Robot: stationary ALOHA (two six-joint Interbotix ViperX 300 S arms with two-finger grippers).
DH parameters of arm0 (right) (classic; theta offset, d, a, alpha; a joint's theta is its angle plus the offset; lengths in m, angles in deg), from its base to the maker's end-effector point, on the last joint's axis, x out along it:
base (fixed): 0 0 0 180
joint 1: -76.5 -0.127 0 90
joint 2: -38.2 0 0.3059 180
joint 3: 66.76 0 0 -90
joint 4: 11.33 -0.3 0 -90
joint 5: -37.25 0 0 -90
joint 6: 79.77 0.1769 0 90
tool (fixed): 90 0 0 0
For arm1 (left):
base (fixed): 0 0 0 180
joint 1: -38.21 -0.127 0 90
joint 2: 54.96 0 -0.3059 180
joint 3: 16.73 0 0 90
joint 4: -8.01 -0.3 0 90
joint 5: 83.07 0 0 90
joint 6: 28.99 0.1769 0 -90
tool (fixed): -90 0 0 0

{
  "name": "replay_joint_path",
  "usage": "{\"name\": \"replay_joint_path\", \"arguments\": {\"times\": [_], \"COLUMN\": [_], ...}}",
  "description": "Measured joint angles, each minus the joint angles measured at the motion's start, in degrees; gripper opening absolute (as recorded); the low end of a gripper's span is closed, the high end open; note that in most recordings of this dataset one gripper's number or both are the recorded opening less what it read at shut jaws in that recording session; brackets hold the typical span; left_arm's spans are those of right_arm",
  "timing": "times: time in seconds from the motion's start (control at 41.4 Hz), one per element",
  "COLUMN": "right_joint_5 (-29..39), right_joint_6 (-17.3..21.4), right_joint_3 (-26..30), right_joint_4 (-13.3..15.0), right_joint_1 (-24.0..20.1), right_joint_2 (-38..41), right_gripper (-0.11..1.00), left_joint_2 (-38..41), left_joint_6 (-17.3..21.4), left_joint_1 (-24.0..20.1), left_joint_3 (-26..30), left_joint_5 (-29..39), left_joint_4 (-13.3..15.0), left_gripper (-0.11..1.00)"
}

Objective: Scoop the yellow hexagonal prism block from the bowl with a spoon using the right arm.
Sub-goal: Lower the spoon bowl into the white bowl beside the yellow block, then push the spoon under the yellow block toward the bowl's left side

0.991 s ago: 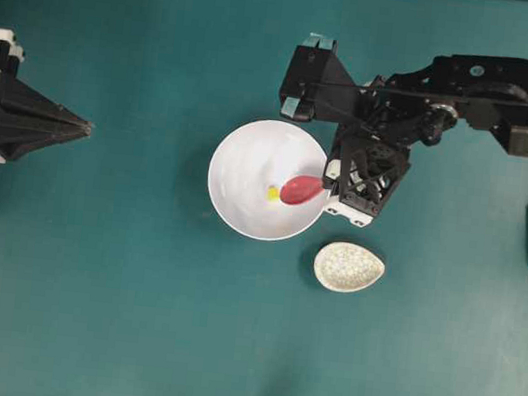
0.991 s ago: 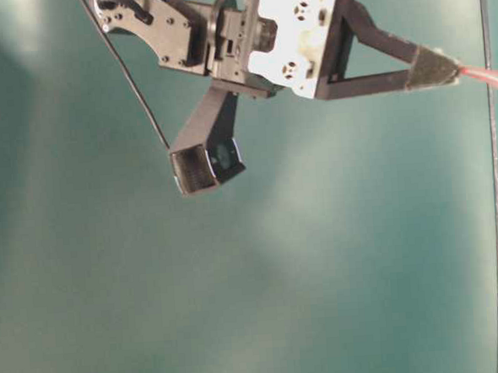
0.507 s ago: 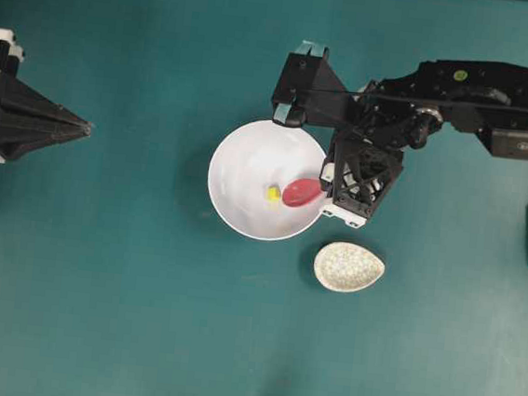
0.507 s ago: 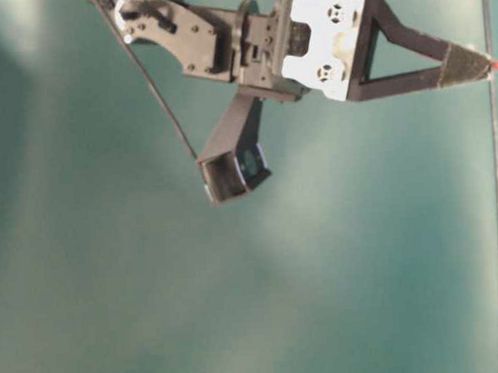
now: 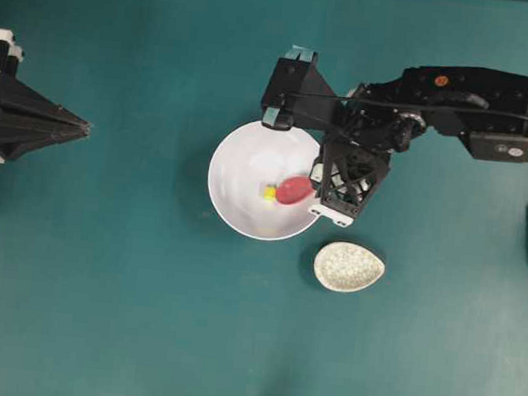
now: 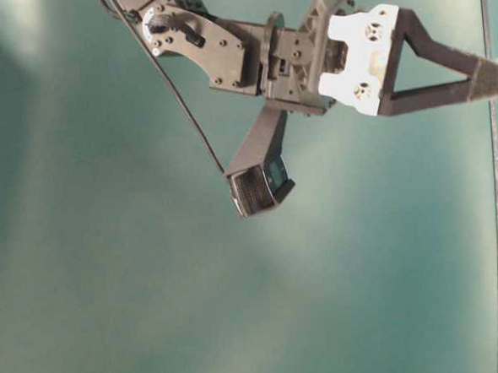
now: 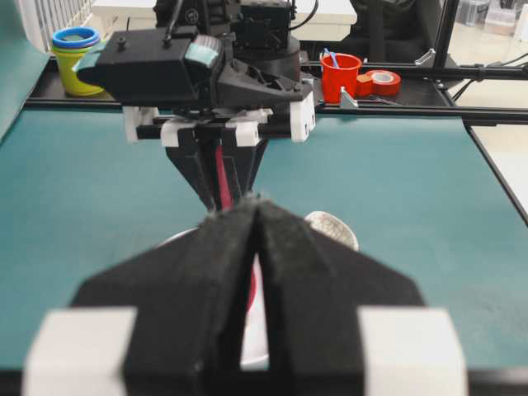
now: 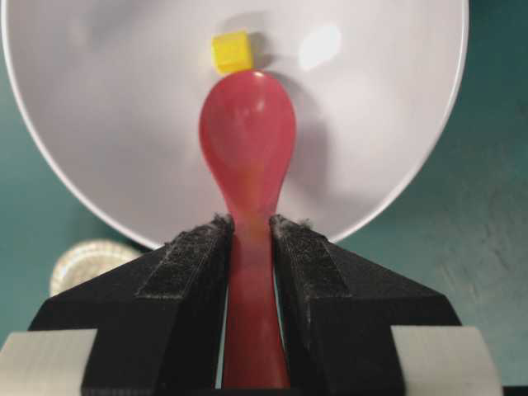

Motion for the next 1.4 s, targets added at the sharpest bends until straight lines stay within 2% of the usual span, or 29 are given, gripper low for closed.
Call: {"name": "replay_joint_path", "arguments": {"times": [1.111, 1.401], "right_joint_5": [-14.2, -15.5], "right_joint_6": [-0.7, -0.7], "right_joint_3": [0.7, 0.7], "right_joint_4": [0.0, 0.0], "right_joint_1": [0.0, -0.1], "right_joint_2": [2.5, 2.5], "right_gripper": [0.22, 0.22], "left_joint_2": [-1.5, -1.6], "left_joint_6": [0.0, 0.0], "left_joint_1": [0.0, -0.1], "left_joint_3": [0.2, 0.2], "left_joint_5": [2.8, 2.8], "left_joint_4": [0.0, 0.0], "left_gripper": [0.0, 0.0]}}
